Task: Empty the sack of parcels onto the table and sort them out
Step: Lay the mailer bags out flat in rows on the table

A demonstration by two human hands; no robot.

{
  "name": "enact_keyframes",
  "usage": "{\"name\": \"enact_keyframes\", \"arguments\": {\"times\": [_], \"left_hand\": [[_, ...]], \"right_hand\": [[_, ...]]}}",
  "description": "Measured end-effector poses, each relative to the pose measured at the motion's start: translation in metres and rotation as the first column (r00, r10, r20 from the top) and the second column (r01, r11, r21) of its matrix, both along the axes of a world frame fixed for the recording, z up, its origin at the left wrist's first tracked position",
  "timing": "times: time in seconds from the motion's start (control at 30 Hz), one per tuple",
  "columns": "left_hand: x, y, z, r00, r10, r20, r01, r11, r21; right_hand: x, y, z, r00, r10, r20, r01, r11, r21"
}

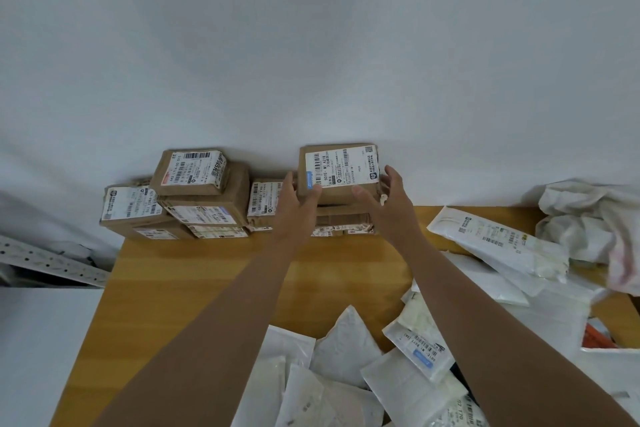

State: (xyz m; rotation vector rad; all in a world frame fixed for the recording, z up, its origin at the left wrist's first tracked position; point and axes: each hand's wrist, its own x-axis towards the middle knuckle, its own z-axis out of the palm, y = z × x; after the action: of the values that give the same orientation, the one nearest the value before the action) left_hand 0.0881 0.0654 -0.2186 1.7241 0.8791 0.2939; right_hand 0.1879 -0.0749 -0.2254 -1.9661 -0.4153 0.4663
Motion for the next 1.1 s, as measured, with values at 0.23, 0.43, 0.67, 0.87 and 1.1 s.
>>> {"name": "enact_keyframes", "arguments": {"times": [0.23,0.43,0.67,0.87,1.1], "left_hand": [[-0.006,0.003,-0.015,1.000,0.031,0.000,-0.031,0.997,-0.069],[-0.025,-0.013,-0.026,0.979,0.188,0.075,-0.195,0.975,0.108],[-0.066,-0.049,-0.056,0.977,0.120,-0.178,-0.104,0.990,0.099],[-0.097,-0.063,-0.065,0.918,-0.037,-0.396,0.065,0.996,0.058],[-0.152,-0.048,-0.054,0.915,0.032,-0.403,-0.032,0.999,0.005]], "right_hand": [[-0.007,-0.006,-0.016,0.999,-0.038,0.018,0.038,0.999,-0.018],[-0.034,-0.026,-0.032,0.930,-0.332,0.157,0.327,0.943,0.058],[-0.102,-0.046,-0.072,0.993,-0.113,-0.026,0.103,0.964,-0.244],[-0.132,-0.052,-0.076,0.981,0.106,-0.161,-0.163,0.900,-0.403],[-0.171,-0.058,-0.076,0.983,0.035,-0.179,-0.116,0.880,-0.461]]}}
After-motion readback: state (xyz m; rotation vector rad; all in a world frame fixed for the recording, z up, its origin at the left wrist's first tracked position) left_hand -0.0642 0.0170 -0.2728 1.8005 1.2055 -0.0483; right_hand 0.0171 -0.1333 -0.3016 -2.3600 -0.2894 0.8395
